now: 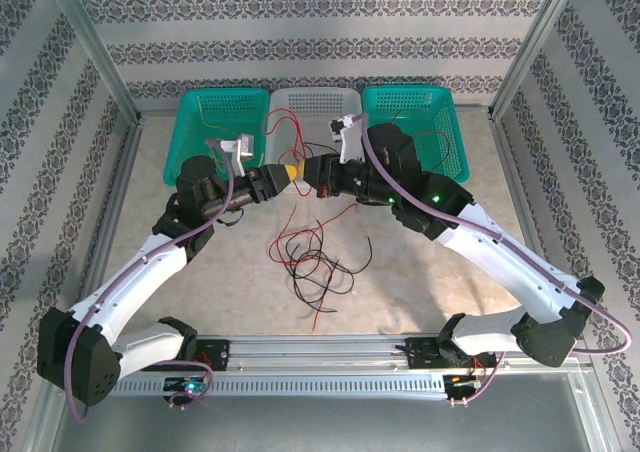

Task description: Untangle the cables

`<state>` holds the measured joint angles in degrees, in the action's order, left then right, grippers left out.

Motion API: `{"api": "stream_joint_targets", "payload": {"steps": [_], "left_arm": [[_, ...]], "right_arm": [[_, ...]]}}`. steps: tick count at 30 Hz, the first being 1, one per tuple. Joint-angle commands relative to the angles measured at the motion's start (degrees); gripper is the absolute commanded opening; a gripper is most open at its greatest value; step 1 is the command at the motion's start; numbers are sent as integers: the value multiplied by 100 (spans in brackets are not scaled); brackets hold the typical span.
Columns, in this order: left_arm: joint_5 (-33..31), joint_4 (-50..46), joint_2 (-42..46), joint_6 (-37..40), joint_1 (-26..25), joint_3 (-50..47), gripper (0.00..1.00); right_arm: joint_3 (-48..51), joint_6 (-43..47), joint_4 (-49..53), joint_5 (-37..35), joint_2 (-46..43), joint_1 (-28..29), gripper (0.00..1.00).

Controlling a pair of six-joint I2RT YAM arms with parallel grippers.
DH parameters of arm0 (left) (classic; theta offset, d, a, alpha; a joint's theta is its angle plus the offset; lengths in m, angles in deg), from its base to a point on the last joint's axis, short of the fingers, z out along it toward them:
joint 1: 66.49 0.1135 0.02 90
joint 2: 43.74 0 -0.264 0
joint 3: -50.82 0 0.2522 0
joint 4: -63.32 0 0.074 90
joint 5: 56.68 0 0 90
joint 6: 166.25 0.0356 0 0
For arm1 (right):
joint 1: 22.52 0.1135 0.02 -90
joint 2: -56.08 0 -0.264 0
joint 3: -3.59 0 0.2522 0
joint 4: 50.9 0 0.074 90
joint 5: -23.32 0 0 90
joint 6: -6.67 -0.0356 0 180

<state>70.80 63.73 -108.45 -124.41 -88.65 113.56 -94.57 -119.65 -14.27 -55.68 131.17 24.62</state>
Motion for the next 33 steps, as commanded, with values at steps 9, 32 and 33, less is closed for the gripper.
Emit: {"api": "stream_joint_targets", "payload": {"steps": [9,32,33], "left_arm": [[-208,226,88,-285,-70,-126,39],[-214,-407,-288,317,-488,135,63],[-392,-787,-211,531,-479,198,63]], "right_arm": [[-528,-132,-842,-385,-87,-352,0],[-1667,-501,245,-223,680,-3133,0],[-1837,-418,494,-279,859,-3324,0]]}}
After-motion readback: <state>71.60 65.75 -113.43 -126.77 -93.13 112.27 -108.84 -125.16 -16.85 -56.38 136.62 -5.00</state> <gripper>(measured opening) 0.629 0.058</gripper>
